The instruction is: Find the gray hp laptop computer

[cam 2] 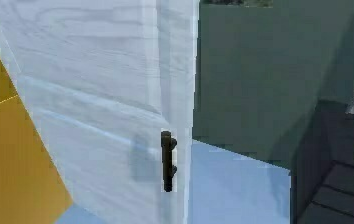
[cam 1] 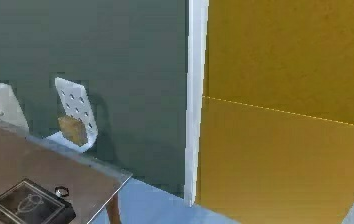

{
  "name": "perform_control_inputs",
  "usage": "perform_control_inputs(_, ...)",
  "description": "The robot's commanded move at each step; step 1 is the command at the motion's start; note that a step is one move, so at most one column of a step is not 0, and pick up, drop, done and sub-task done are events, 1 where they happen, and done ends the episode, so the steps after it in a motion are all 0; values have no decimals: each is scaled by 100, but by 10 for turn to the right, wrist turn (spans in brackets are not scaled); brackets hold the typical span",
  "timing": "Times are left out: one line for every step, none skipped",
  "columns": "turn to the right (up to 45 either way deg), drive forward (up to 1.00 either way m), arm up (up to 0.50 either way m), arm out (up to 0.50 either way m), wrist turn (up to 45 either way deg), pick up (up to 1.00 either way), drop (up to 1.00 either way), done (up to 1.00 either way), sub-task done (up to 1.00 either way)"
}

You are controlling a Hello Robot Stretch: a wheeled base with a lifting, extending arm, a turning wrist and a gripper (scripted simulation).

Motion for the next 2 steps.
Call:
perform_control_inputs(240, 0, 0, 0, 0, 0, 0, 0, 0)
perform_control_inputs(0, 100, 0, 0, 0, 0, 0, 0, 0)
